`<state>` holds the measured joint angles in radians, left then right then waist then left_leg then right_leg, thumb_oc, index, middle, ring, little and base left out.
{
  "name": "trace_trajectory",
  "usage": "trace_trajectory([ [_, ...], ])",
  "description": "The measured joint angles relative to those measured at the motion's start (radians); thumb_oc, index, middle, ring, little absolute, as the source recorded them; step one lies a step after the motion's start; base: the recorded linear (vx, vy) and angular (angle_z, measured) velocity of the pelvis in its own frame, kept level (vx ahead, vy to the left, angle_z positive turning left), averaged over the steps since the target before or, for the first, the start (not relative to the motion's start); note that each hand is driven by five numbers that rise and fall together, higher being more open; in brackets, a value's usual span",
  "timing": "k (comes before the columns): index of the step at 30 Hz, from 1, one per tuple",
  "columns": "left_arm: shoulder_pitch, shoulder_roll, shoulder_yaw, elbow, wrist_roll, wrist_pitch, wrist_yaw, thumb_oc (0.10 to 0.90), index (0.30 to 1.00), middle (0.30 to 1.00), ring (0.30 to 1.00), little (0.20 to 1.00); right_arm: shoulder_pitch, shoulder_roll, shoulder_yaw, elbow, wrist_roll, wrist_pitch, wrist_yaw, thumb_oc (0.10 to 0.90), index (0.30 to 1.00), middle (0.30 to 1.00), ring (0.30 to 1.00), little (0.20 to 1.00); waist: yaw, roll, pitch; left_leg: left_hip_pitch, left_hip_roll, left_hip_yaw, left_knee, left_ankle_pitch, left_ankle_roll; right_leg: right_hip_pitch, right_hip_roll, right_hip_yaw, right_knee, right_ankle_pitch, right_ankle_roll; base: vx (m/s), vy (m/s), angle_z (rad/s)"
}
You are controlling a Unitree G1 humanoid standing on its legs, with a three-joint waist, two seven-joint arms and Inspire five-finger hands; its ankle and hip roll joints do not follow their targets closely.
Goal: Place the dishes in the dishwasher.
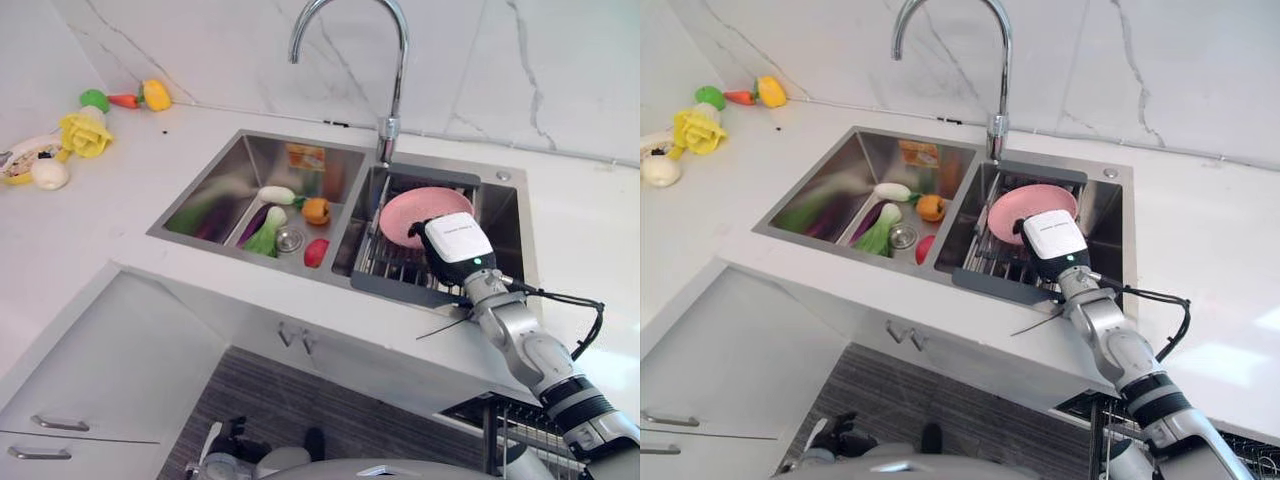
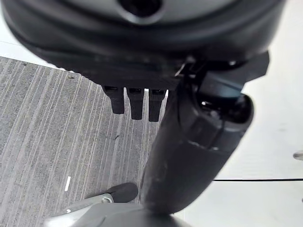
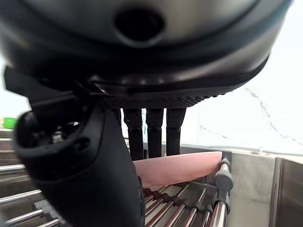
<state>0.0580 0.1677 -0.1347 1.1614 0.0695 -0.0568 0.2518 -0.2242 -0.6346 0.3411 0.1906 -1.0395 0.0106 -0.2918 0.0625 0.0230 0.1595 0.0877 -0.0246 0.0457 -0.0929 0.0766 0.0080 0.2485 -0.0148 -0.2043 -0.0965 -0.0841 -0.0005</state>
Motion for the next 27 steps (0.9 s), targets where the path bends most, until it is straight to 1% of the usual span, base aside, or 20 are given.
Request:
trace_trajectory([
  [3,0.006,0.000,0.000,0.001,0.000,0.000,0.006,0.800,0.900,0.900,0.900,0.900,0.003,0.005,-0.023,-0.011,-0.004,0.012,-0.061,0.400,0.300,0.300,0.300,0.300,-0.005,0.002,-0.001,-0.001,0.000,0.000,-0.001,0.000,0.000,-0.001,0.000,-0.001,0.000,0.000,0.000,0.00,0.000,0.00],
  [5,0.006,-0.001,0.000,0.000,0.001,0.000,0.008,0.800,0.900,0.900,0.900,0.900,0.021,0.006,-0.061,-0.065,-0.023,0.011,-0.071,0.400,0.300,0.300,0.300,0.300,-0.006,0.003,-0.003,-0.001,0.000,0.000,-0.001,0.000,0.000,-0.001,0.000,-0.001,0.000,0.000,0.000,0.00,0.000,0.00],
  [7,0.007,-0.003,0.001,0.001,0.001,0.000,0.009,0.800,0.900,0.900,0.900,0.900,0.032,0.005,-0.076,-0.085,-0.024,0.010,-0.074,0.400,0.300,0.300,0.300,0.300,-0.008,0.004,-0.003,-0.002,0.000,0.000,0.000,0.000,0.000,-0.003,-0.001,-0.001,0.000,0.000,0.000,0.00,0.000,0.00],
  [9,0.012,-0.004,0.001,0.001,0.002,0.000,0.012,0.800,0.900,0.900,0.900,0.900,0.100,0.006,-0.130,-0.171,-0.027,0.011,-0.091,0.400,0.300,0.300,0.300,0.300,-0.008,0.007,-0.004,-0.003,-0.002,0.000,0.000,0.000,0.001,-0.003,-0.002,0.000,0.000,0.000,0.000,0.00,0.002,-0.02],
  [11,0.017,-0.004,0.000,0.003,0.004,0.001,0.015,0.800,0.900,0.900,0.900,0.900,0.103,0.005,-0.132,-0.176,-0.029,0.014,-0.114,0.400,0.300,0.300,0.300,0.300,-0.018,0.009,-0.008,0.000,-0.002,0.005,0.000,0.001,0.001,-0.003,-0.003,0.008,0.000,0.000,0.000,0.00,0.012,-0.10],
  [12,0.007,-0.007,0.001,-0.001,0.020,0.000,0.015,0.800,0.900,0.900,0.900,0.900,0.184,0.004,-0.215,-0.250,-0.029,0.004,-0.114,0.400,0.300,0.300,0.300,0.300,-0.022,0.010,-0.010,-0.002,-0.001,0.016,0.000,0.000,0.001,-0.013,-0.004,0.020,0.002,0.000,0.000,-0.01,0.014,-0.16],
  [14,0.012,-0.006,0.002,-0.001,0.020,0.002,0.020,0.800,0.900,0.900,0.900,0.900,0.238,0.004,-0.276,-0.323,-0.027,0.000,-0.133,0.400,0.300,0.300,0.300,0.300,-0.031,0.010,-0.010,-0.003,0.001,0.035,0.000,0.000,0.001,-0.022,-0.005,0.044,0.002,0.000,0.000,-0.01,0.010,-0.32],
  [16,0.033,-0.002,0.001,0.001,0.025,0.002,0.023,0.800,0.900,0.900,0.900,0.900,0.254,0.004,-0.318,-0.357,-0.020,0.000,-0.160,0.400,0.300,0.300,0.300,0.300,-0.056,0.011,-0.011,0.002,0.001,0.054,0.000,0.001,0.001,-0.019,-0.008,0.062,0.002,0.000,0.000,-0.03,0.029,-0.33],
  [17,0.026,-0.002,0.000,0.000,0.032,0.003,0.023,0.800,0.900,0.900,0.900,0.900,0.277,0.006,-0.355,-0.376,-0.012,-0.002,-0.159,0.400,0.300,0.300,0.300,0.300,-0.080,0.007,-0.010,0.006,0.004,0.066,0.001,0.000,0.001,-0.030,-0.008,0.076,0.007,0.000,0.001,-0.03,0.033,-0.31],
  [18,0.025,-0.002,0.001,-0.001,0.040,0.003,0.023,0.800,0.900,0.900,0.900,0.900,0.321,0.010,-0.410,-0.427,0.003,-0.014,-0.159,0.400,0.300,0.300,0.300,0.300,-0.084,0.010,-0.010,0.004,0.007,0.078,0.001,0.000,0.001,-0.043,-0.008,0.089,0.016,0.000,0.001,0.00,0.049,-0.48],
  [19,0.042,-0.002,0.003,-0.001,0.041,0.002,0.024,0.800,0.900,0.900,0.900,0.900,0.340,0.009,-0.434,-0.461,0.012,-0.023,-0.167,0.400,0.300,0.300,0.300,0.300,-0.080,0.013,-0.011,0.001,0.011,0.105,0.000,0.000,0.001,-0.059,-0.008,0.117,0.023,-0.002,0.004,-0.01,0.056,-0.81],
  [20,0.039,0.001,0.002,0.001,0.041,0.004,0.025,0.800,0.900,0.900,0.900,0.900,0.341,0.008,-0.445,-0.476,0.022,-0.025,-0.176,0.400,0.300,0.300,0.300,0.300,-0.098,0.006,-0.007,0.005,0.016,0.126,0.001,-0.002,-0.001,-0.072,-0.008,0.156,0.022,0.003,0.009,-0.04,0.084,-0.97],
  [23,0.044,0.007,0.001,0.004,0.060,0.007,0.023,0.800,0.900,0.900,0.900,0.900,0.363,0.010,-0.515,-0.524,0.046,-0.035,-0.185,0.400,0.300,0.300,0.300,0.300,-0.163,0.006,0.000,0.006,0.025,0.186,0.001,-0.002,-0.002,-0.115,-0.006,0.247,0.041,0.018,0.026,-0.07,0.120,-1.05],
  [25,0.045,0.006,0.001,0.004,0.061,0.017,0.027,0.800,0.900,0.900,0.900,0.900,0.379,0.009,-0.567,-0.563,0.082,-0.043,-0.190,0.400,0.300,0.300,0.300,0.300,-0.190,0.010,0.013,0.001,0.034,0.267,0.001,-0.002,-0.002,-0.182,-0.002,0.369,0.066,0.036,0.053,-0.08,0.119,-1.69],
  [27,0.041,0.004,0.002,0.006,0.061,0.018,0.028,0.800,0.900,0.900,0.900,0.900,0.395,0.009,-0.617,-0.592,0.106,-0.043,-0.198,0.400,0.300,0.300,0.300,0.300,-0.242,0.015,0.049,-0.005,0.036,0.286,0.000,-0.003,-0.002,-0.227,-0.001,0.439,0.075,0.056,0.082,-0.08,0.146,-1.28],
])
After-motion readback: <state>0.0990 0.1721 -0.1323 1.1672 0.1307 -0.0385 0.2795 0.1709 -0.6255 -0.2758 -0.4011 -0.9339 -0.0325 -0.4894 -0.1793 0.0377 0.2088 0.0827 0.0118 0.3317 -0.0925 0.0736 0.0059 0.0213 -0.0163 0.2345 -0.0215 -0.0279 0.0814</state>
